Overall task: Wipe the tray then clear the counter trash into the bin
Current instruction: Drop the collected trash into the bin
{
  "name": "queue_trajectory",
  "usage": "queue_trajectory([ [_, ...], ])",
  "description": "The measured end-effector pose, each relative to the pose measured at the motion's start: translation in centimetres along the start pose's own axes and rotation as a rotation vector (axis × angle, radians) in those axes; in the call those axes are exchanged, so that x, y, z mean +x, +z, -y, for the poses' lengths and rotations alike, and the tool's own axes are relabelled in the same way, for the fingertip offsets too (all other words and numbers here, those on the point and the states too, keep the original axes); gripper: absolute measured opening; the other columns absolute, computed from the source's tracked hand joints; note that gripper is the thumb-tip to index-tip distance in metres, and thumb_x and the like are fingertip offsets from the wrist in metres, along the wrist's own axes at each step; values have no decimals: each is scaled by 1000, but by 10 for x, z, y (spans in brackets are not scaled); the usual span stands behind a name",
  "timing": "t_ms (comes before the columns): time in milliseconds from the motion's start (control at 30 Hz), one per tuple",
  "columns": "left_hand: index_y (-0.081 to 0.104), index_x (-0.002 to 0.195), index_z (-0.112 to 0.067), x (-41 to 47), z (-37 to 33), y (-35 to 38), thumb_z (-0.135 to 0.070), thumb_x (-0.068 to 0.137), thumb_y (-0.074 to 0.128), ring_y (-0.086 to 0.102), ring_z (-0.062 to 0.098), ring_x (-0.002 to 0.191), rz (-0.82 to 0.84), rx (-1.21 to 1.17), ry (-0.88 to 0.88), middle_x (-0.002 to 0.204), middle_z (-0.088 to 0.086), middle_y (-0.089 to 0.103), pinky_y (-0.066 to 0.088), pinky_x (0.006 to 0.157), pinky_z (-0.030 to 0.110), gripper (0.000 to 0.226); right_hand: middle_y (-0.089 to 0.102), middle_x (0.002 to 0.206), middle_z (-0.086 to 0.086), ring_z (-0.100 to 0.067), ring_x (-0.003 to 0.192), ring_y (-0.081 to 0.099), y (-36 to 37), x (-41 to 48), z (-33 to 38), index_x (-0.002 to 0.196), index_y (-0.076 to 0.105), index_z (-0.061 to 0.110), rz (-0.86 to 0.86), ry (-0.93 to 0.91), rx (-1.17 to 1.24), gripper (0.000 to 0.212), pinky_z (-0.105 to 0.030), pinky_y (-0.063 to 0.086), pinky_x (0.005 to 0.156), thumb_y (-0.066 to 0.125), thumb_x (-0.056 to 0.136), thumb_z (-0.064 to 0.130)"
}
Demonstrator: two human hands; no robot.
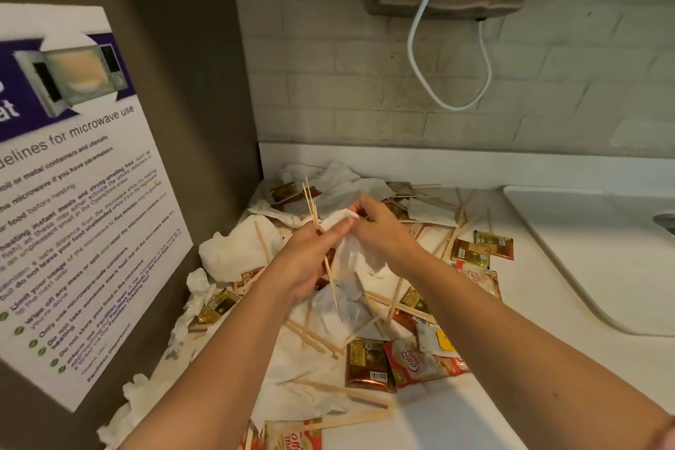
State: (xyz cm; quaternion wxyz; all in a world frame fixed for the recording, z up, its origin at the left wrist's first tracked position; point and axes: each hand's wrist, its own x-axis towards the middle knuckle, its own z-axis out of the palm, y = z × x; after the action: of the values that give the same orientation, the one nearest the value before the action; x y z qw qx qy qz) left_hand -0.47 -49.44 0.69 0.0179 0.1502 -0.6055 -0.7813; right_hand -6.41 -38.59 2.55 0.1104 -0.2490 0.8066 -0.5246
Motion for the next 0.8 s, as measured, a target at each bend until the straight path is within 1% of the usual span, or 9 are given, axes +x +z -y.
queue_trajectory([
  [67,55,121,-5,2,2,-3,-16,87,61,67,26,95,-6,-32,21,108,15,68,56,80,37,36,50,71,3,-8,60,44,-1,-1,-1,87,52,14,46,71,45,7,-18,35,51,53,93,16],
  [133,56,117,-6,3,3,-4,-3,88,58,67,20,88,-16,-22,46,100,10,68,56,75,30,29,58,70,5,-9,65,50,-6,-3,-2,91,58,15,119,162,127,12,-17,41,59,54,95,25],
  [233,54,117,-5,6,3,-8,3,88,56,65,18,88,-67,-24,41,97,7,66,54,80,31,31,63,111,6,-15,104,54,-22,2,-10,118,59,19,142,230,92,31,-27,43,85,44,98,37],
  [300,55,112,-7,9,1,-12,2,89,55,64,18,87,-111,-40,18,97,7,66,54,76,30,25,57,119,2,-15,108,50,-36,9,-23,121,59,15,49,200,-73,31,-28,40,89,42,100,31],
  [367,55,109,-8,12,-2,-17,1,90,54,65,18,82,-149,-53,-1,94,7,66,55,68,28,21,58,121,-4,-19,105,53,-54,14,-43,117,61,14,-73,205,-424,27,-31,44,91,48,97,26],
  [433,52,113,-8,13,-4,-22,0,90,53,64,19,81,-180,-34,-5,95,8,65,54,67,30,24,51,129,-10,-26,111,53,-66,15,-61,119,59,17,-68,267,-778,30,-38,47,97,55,92,31],
  [500,50,117,-7,17,-3,-27,0,90,53,63,23,87,-211,-17,-1,102,10,63,52,75,36,28,40,136,-11,-32,120,47,-70,11,-72,126,53,20,29,364,-966,46,-42,44,101,61,87,40],
  [633,43,126,-13,24,0,-36,-4,90,55,57,27,113,-237,6,-20,125,9,56,47,98,48,39,33,141,-12,-32,120,48,-65,7,-85,133,47,17,119,437,-1000,60,-37,47,95,68,81,40],
  [800,47,118,-28,27,0,-41,-5,93,51,51,27,121,-226,13,-16,133,8,51,46,100,44,34,57,121,-11,-22,104,58,-57,9,-89,127,52,7,79,364,-962,39,-24,47,78,56,88,10],
])
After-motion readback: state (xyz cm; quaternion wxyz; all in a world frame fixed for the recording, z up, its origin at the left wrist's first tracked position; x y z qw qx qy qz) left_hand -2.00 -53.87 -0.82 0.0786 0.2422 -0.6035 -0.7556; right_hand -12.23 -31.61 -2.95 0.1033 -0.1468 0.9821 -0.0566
